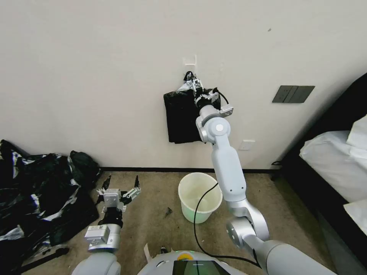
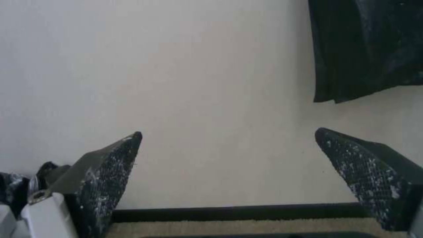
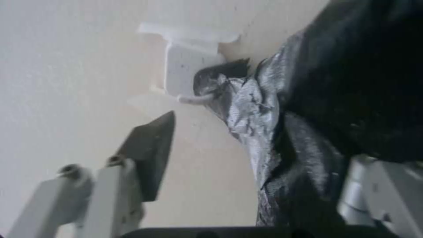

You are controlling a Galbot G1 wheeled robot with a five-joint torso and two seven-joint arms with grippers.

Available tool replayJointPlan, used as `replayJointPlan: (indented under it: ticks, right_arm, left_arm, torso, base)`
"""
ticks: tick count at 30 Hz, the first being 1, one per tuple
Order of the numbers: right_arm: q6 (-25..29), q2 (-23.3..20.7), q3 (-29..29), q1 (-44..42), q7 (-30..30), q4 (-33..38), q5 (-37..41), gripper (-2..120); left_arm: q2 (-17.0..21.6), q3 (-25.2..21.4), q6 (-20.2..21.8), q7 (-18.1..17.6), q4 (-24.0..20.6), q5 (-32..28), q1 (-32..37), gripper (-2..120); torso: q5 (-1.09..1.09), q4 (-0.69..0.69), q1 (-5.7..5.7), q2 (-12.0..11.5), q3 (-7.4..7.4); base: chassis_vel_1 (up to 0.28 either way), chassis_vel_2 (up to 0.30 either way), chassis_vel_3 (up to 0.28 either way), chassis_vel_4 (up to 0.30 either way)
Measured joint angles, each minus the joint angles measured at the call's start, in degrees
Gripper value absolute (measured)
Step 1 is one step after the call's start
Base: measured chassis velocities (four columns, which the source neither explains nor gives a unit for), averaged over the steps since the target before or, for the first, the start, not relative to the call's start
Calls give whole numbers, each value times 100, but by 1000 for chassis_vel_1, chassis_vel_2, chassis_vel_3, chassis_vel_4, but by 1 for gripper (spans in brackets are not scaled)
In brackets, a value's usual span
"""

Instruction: Place a trash bag onto the trash bin.

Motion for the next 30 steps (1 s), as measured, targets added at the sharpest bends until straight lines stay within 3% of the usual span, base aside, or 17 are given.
replayJointPlan:
  ticks: [10, 18, 30]
  right_arm:
    - [-8, 15, -30, 6, 121, -35, 125, 23]
    - [20, 23, -37, 11, 193, -34, 206, 2]
    - [219, -1, -89, -243, 478, 315, 780, 0]
  left_arm:
    - [-3, -2, -54, 2, 0, 31, -12, 100]
    - [-10, 4, -108, 2, 0, 36, -27, 100]
    - [14, -12, -149, 2, 0, 39, -87, 100]
  torso:
    - [0, 0, 0, 0, 0]
    - [0, 0, 0, 0, 0]
    - [0, 0, 0, 0, 0]
  base:
    - [0, 0, 0, 0]
    - [0, 0, 0, 0]
    - [0, 0, 0, 0]
